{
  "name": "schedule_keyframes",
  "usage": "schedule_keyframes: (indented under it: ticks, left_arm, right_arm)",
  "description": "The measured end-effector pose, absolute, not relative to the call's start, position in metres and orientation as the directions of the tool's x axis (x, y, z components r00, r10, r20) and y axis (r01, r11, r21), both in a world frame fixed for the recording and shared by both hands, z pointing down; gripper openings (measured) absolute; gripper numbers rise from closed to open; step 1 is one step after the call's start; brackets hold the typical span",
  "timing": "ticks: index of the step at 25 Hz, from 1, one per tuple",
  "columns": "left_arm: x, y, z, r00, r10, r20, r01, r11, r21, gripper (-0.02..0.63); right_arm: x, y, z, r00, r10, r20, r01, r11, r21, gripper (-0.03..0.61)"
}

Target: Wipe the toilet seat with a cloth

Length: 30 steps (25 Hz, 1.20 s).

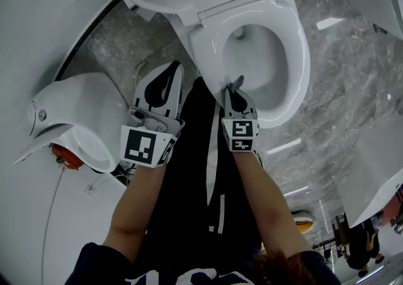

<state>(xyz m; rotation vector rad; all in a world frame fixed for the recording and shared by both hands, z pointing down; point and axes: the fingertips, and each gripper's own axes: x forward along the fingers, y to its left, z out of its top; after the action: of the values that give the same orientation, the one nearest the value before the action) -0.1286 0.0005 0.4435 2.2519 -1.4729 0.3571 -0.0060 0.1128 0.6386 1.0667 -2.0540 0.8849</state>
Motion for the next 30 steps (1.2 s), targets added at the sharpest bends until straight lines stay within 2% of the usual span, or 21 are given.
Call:
schedule_keyframes:
  ticks: [5,10,25,30]
  left_arm:
    - [-0.136,-0.001,0.446,0.398,-0.806,0.437,-0.917,-0.338,0.212,0.009]
    - [-0.144,-0.003,0.448,0.394,-0.805,0.443,-0.919,-0.333,0.211,0.009]
    - [-0.153,-0.018,0.447,0.389,-0.812,0.435,-0.92,-0.322,0.222,0.009]
    - [-0.15,-0.015,0.447,0.406,-0.802,0.439,-0.913,-0.344,0.217,0.009]
  right_arm:
    - [-0.021,0.106,0.634,-0.504,-0.408,0.761,-0.826,0.486,-0.286,0.025]
    - [-0.068,0.062,0.628,-0.595,-0.405,0.694,-0.736,0.622,-0.268,0.026]
    - [-0.091,-0.038,0.622,-0.609,-0.488,0.626,-0.728,0.657,-0.196,0.026]
    - [-0.082,-0.069,0.618,-0.597,-0.52,0.61,-0.699,0.711,-0.078,0.028]
